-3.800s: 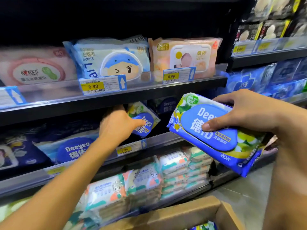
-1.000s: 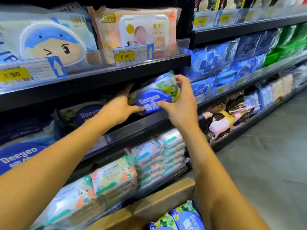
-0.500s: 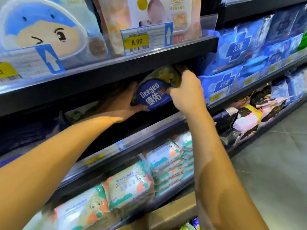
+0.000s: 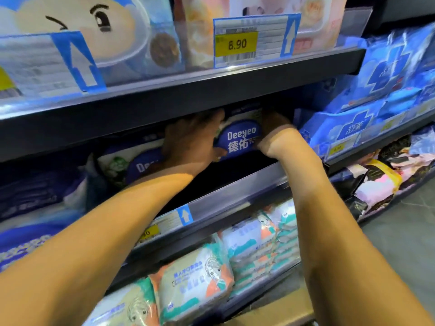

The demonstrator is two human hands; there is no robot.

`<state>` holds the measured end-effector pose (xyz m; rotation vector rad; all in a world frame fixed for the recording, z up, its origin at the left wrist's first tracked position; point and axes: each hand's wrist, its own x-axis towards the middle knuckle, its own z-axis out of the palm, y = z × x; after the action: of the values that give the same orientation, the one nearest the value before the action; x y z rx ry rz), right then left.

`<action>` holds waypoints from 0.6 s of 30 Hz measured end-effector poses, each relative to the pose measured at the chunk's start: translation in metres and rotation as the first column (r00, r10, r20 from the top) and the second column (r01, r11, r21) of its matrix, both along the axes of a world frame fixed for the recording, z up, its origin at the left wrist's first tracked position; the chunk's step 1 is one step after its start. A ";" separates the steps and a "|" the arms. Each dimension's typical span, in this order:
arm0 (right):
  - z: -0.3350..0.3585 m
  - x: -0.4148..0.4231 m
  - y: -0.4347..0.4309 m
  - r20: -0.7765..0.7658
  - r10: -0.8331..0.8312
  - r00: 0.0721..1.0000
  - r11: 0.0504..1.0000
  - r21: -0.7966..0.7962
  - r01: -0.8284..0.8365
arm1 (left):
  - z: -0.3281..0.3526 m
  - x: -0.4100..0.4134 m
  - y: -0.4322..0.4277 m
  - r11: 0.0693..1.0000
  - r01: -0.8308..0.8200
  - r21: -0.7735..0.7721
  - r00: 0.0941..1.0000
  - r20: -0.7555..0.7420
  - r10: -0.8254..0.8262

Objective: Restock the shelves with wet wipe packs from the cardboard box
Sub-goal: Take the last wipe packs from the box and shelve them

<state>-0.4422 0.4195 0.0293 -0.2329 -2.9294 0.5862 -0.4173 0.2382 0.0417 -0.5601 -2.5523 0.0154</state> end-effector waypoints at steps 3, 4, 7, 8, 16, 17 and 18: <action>-0.003 0.005 -0.005 -0.058 -0.051 0.997 0.998 0.024 0.053 | 0.002 0.004 0.004 0.999 -0.044 0.008 0.998 0.034 0.043; -0.003 0.012 -0.009 -0.092 -0.093 0.991 0.995 0.036 0.097 | 0.003 0.006 0.007 0.998 -0.055 -0.003 0.997 0.046 0.055; 0.005 0.045 -0.020 -0.127 -0.151 0.980 0.982 0.091 0.163 | 0.010 0.014 0.015 0.997 -0.076 0.007 0.991 0.111 0.075; 0.008 0.058 -0.021 -0.155 -0.144 0.977 0.983 0.090 0.160 | 0.013 0.019 0.016 0.996 -0.080 0.029 0.987 0.144 0.075; 0.013 0.174 0.006 -0.132 0.061 0.989 0.980 0.195 -0.034 | -0.012 0.130 -0.036 0.974 0.072 0.213 0.982 0.155 -0.107; 0.013 0.186 0.009 -0.076 0.088 0.993 0.974 0.215 -0.070 | -0.018 0.142 -0.043 0.968 0.122 0.219 0.980 0.130 -0.153; 0.011 0.196 0.012 -0.022 0.107 0.994 0.966 0.238 -0.099 | -0.024 0.151 -0.049 0.964 0.157 0.216 0.974 0.127 -0.187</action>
<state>-0.2458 0.4317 0.0403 -0.0417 -2.9551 0.2453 -0.2667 0.1892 0.0180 -0.7227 -2.5944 -0.3587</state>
